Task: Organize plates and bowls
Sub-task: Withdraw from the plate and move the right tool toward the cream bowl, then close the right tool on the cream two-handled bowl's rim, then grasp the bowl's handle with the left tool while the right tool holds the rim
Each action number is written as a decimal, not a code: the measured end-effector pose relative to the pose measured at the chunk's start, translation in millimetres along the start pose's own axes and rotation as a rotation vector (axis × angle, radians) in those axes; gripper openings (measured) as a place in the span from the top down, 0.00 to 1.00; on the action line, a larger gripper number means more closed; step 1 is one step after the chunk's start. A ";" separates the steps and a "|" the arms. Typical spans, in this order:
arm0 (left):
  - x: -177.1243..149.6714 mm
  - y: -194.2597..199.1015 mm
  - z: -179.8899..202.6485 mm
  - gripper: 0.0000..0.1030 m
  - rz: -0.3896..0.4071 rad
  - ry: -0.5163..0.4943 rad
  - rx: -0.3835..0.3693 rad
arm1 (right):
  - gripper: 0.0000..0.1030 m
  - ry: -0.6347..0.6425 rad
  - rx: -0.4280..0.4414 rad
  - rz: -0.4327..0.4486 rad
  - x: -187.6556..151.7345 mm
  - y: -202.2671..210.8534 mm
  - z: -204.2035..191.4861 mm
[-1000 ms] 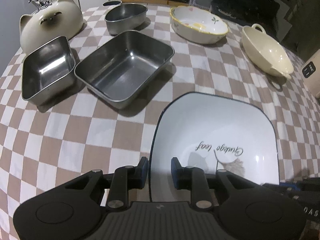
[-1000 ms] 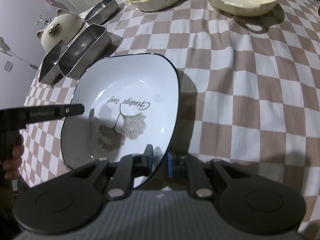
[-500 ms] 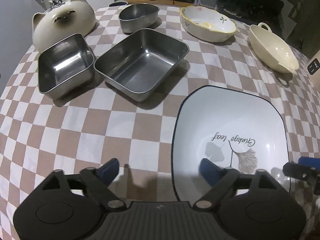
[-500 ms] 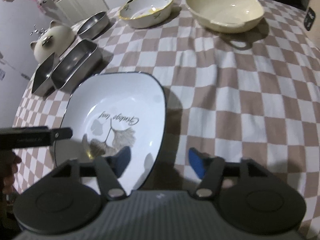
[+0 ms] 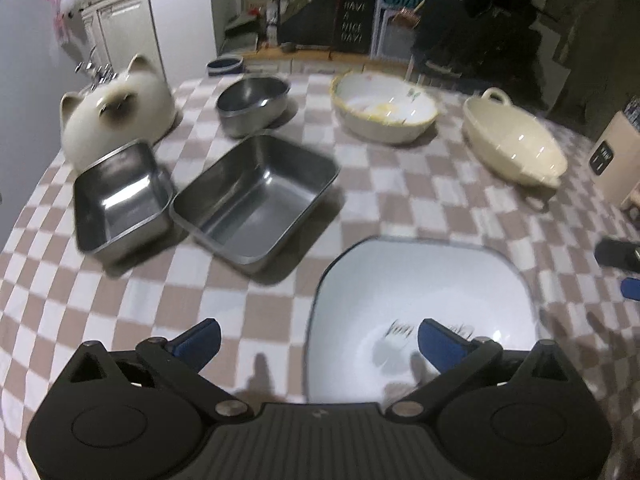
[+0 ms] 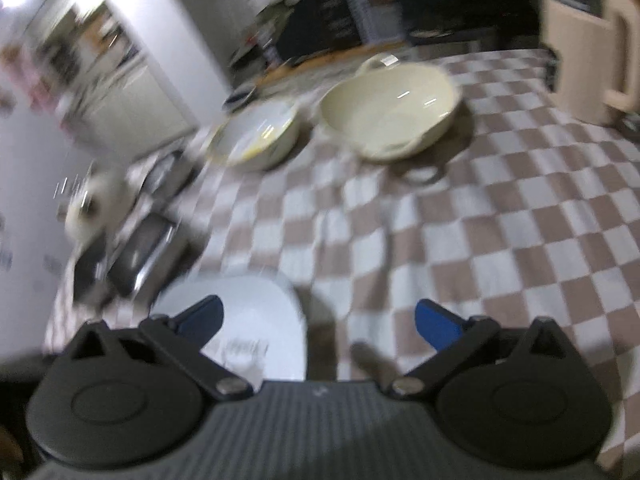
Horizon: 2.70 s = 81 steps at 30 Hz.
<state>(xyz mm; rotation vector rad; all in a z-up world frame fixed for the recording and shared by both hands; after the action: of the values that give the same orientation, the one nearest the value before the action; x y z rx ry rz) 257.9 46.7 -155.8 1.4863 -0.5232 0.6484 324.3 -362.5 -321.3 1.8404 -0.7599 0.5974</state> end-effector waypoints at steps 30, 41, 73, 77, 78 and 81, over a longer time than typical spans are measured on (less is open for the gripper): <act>66.5 -56.8 97.2 0.00 0.151 0.112 -0.149 | 0.66 -0.747 -0.021 0.076 55.8 -118.4 84.4; 74.4 -52.6 115.3 0.00 0.200 0.106 -0.183 | 0.87 -0.525 -0.058 0.094 71.9 -106.9 85.6; 148.3 -118.9 153.1 0.00 0.201 0.188 -0.269 | 0.84 -0.542 -0.140 0.109 89.3 -107.7 149.6; 152.8 -137.0 149.3 0.00 0.154 0.193 -0.267 | 0.85 -0.522 -0.176 0.168 101.7 -107.5 166.5; 153.0 -141.4 149.5 0.00 0.141 0.188 -0.270 | 0.85 -0.504 -0.175 0.176 104.3 -109.3 167.9; 152.2 -154.1 152.1 0.01 0.090 0.156 -0.278 | 0.84 -0.454 -0.153 0.166 109.2 -113.8 169.1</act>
<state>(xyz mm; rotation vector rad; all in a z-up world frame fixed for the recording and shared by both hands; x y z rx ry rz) 484.7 -89.7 -160.3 1.1461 -0.5382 0.7249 491.7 -512.0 -376.9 1.7997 -1.2326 0.2125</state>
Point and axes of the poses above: each gripper's, at about its wrist camera, not at the fingertips, and y roughly against the way its jaws point, z to its right, x to its top, the point moved 7 cm from there along -y, roughly the way its jaws point, and after that the axes turned 10 degrees about z, right-handed, at the moved point
